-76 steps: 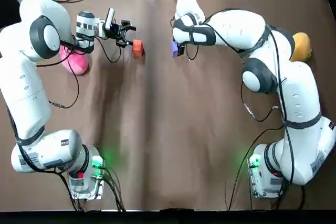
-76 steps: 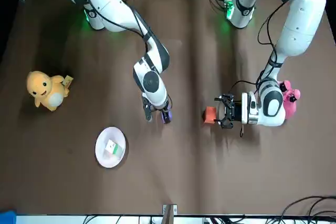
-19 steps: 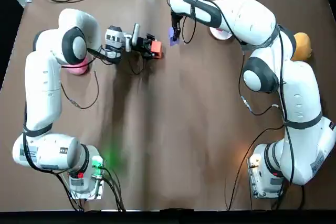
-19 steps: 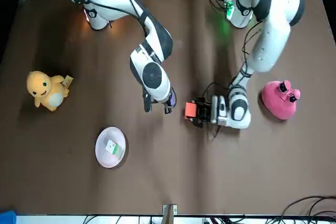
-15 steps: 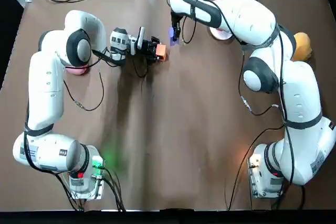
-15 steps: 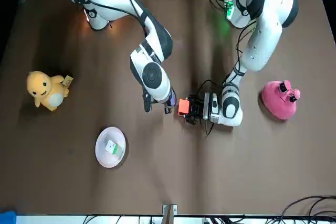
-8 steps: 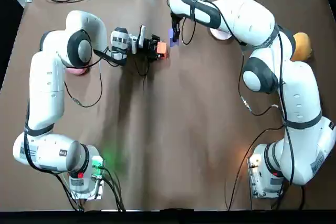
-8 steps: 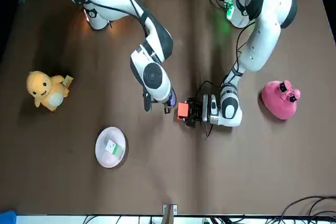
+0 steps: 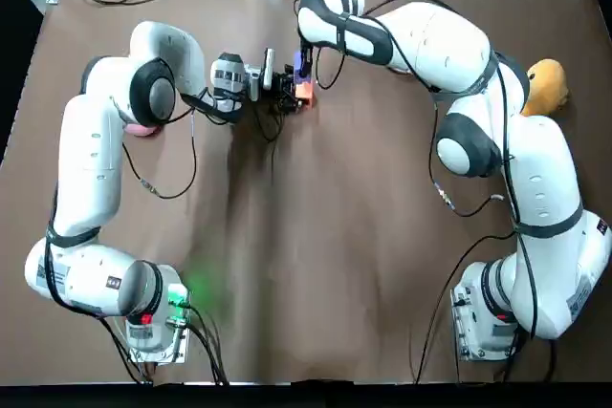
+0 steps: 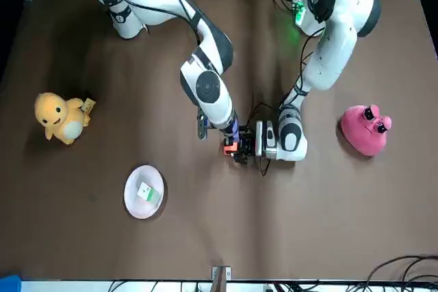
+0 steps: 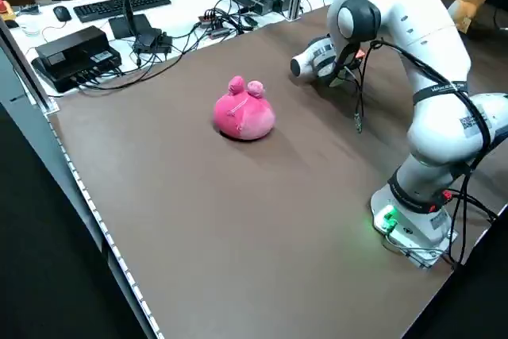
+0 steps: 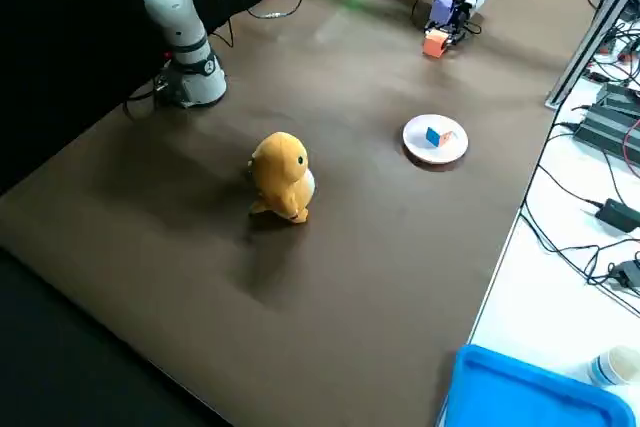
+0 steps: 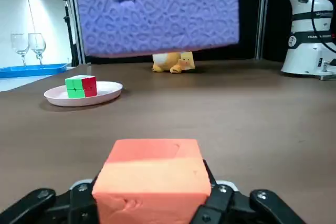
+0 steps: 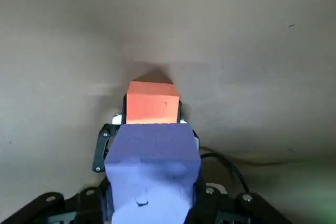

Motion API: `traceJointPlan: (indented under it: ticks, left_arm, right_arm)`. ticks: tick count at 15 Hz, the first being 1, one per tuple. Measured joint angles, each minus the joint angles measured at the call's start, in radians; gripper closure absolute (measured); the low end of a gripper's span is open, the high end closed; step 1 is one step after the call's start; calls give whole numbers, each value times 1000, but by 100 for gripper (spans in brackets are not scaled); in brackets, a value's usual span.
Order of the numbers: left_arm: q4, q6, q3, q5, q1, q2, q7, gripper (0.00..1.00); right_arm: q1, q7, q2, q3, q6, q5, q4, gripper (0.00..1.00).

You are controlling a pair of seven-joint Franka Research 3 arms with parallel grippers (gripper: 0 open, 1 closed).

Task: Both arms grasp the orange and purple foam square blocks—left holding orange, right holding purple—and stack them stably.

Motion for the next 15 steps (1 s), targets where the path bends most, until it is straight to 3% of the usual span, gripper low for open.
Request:
traceJointPlan:
  ticks: [8, 15]
  left_arm:
    - [1, 7, 0, -9, -9, 0, 0, 35]
    - [1, 7, 0, -9, -9, 0, 0, 35]
  right_arm:
    - [-1, -14, 10, -7, 5, -57, -10, 44]
    - [-1, -19, 27, -7, 94, -72, -50, 44]
